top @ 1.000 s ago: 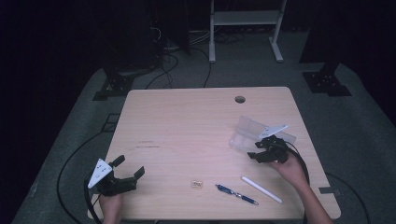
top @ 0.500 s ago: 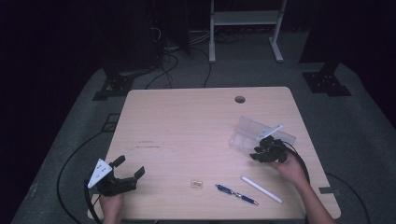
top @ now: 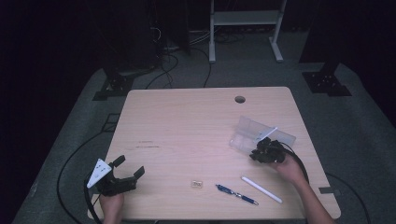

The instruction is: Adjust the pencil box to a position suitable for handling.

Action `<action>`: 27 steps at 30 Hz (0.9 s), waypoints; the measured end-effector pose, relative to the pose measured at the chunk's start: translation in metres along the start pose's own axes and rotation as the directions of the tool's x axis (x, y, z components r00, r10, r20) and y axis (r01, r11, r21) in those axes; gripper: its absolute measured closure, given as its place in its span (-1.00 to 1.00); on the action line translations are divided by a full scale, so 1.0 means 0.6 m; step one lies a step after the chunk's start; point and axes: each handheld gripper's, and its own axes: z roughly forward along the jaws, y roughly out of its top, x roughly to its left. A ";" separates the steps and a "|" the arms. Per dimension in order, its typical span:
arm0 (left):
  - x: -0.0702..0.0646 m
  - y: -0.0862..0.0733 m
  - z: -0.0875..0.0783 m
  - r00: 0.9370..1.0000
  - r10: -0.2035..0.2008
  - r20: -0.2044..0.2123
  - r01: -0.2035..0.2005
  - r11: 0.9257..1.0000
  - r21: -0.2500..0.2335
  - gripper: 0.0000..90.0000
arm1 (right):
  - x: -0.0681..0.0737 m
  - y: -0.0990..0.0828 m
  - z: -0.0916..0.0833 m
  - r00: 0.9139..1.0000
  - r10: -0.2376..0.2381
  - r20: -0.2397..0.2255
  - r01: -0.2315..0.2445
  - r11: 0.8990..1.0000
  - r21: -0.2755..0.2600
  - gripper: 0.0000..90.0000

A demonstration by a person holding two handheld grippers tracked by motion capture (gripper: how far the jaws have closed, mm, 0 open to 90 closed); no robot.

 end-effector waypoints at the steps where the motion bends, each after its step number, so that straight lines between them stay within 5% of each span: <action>1: 0.000 0.000 0.000 1.000 0.000 0.000 0.000 1.000 0.000 -0.98 | 0.000 0.000 0.000 1.000 0.000 0.000 0.000 1.000 0.000 0.69; 3: 0.001 0.000 0.000 1.000 -0.003 0.000 0.003 1.000 0.000 -0.98 | -0.003 -0.001 0.000 1.000 -0.004 -0.009 0.004 1.000 -0.006 0.84; 15: 0.003 -0.001 0.000 1.000 -0.017 0.004 0.017 1.000 0.004 -0.98 | 0.003 0.006 0.000 0.996 -0.080 -0.025 0.080 0.997 0.007 0.94; 20: 0.003 -0.002 0.000 1.000 -0.020 0.003 0.020 1.000 0.006 -0.98 | 0.006 0.016 -0.014 0.995 -0.099 -0.033 0.097 0.994 -0.048 0.97; 27: 0.005 -0.003 0.001 1.000 -0.030 0.002 0.030 1.000 0.010 -0.98 | 0.003 0.020 -0.029 0.994 -0.102 -0.031 0.100 0.993 -0.059 0.97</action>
